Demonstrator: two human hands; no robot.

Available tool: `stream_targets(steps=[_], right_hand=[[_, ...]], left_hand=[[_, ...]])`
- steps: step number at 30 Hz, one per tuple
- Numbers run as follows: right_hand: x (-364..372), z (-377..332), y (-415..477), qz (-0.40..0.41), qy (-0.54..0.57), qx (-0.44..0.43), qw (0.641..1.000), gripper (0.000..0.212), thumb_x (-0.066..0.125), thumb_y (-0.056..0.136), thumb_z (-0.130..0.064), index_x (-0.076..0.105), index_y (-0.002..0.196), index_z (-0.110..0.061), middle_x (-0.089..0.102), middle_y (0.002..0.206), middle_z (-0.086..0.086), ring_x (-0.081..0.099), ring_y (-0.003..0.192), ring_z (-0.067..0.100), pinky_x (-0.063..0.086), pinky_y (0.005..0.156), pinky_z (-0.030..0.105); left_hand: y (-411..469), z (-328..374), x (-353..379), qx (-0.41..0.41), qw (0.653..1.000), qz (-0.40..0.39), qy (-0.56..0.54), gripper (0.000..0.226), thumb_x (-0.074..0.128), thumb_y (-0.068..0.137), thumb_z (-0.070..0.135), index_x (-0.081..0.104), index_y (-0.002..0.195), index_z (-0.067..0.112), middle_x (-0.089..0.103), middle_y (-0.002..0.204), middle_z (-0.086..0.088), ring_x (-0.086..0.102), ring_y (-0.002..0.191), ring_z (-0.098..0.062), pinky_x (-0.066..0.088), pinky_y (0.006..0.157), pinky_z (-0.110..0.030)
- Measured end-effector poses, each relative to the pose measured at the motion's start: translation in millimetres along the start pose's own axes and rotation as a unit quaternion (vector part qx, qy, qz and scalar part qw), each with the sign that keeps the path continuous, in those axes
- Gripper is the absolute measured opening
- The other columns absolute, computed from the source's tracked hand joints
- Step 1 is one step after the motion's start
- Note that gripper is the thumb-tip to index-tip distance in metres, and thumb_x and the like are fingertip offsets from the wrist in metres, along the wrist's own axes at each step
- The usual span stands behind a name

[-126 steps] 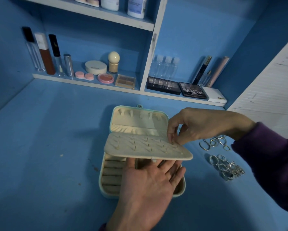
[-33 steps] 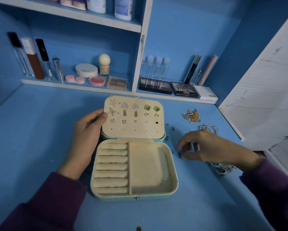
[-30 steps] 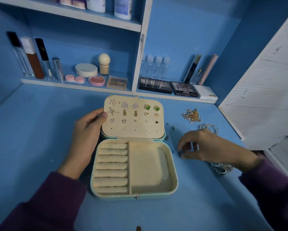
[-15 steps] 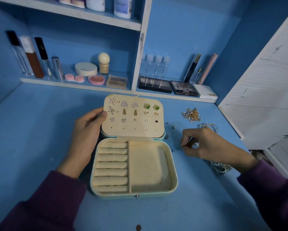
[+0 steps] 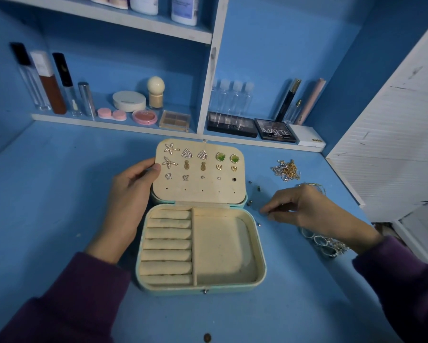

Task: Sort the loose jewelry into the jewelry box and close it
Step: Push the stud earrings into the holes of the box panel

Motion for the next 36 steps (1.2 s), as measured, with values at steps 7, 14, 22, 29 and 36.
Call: stream_targets(steps=[7,14,22,29,36], right_hand=[[4,-8,0,0.02,0.05,0.011,0.999,0.005,0.076,0.075,-0.018,0.074,0.072,-0.021,0.068,0.062,-0.011,0.056,0.055,0.003,0.044,0.057,0.016],[14,-43,15,0.11,0.03,-0.101,0.988,0.004,0.071,0.078,-0.027,0.072,0.077,-0.023,0.07,0.071,0.0,0.058,0.062,0.014,0.047,0.061,0.023],[67,-99,56,0.083,-0.049,-0.174,0.98,0.007,0.067,0.085,-0.023,0.073,0.088,-0.018,0.068,0.082,-0.008,0.055,0.072,0.007,0.049,0.072,0.033],[76,-113,65,0.081,-0.084,-0.14,0.983,0.015,0.063,0.087,-0.033,0.072,0.089,-0.021,0.069,0.085,-0.003,0.061,0.079,0.019,0.049,0.073,0.039],[75,-123,72,0.065,-0.133,-0.088,0.985,0.012,0.061,0.086,-0.032,0.071,0.089,-0.026,0.069,0.087,-0.001,0.061,0.085,0.024,0.049,0.075,0.037]], left_hand=[[-1,1,0,0.0,1.0,-0.007,-0.003,0.024,0.057,0.093,0.013,0.066,0.09,0.035,0.069,0.088,0.014,0.06,0.065,0.01,0.044,0.06,-0.007],[-3,4,2,-0.002,1.0,-0.006,-0.017,0.022,0.056,0.093,0.01,0.065,0.102,0.028,0.063,0.078,0.014,0.054,0.052,0.011,0.041,0.053,-0.003],[-5,9,0,0.006,0.999,-0.018,-0.026,0.022,0.057,0.093,0.009,0.065,0.101,0.028,0.061,0.054,0.022,0.053,0.05,0.011,0.038,0.049,-0.002],[-7,14,0,0.008,0.999,-0.012,-0.032,0.022,0.058,0.092,0.01,0.066,0.094,0.03,0.068,0.068,0.022,0.053,0.05,0.013,0.038,0.05,-0.002],[-5,10,-2,0.004,1.0,-0.004,-0.029,0.025,0.058,0.092,0.01,0.068,0.115,0.016,0.059,0.104,0.015,0.048,0.093,0.009,0.048,0.061,-0.008]])
Point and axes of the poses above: each hand's wrist, its own y-axis towards the middle knuckle, its own x-axis out of the palm, z = x × y, the point moved 1 cm from there along y, towards the middle knuckle
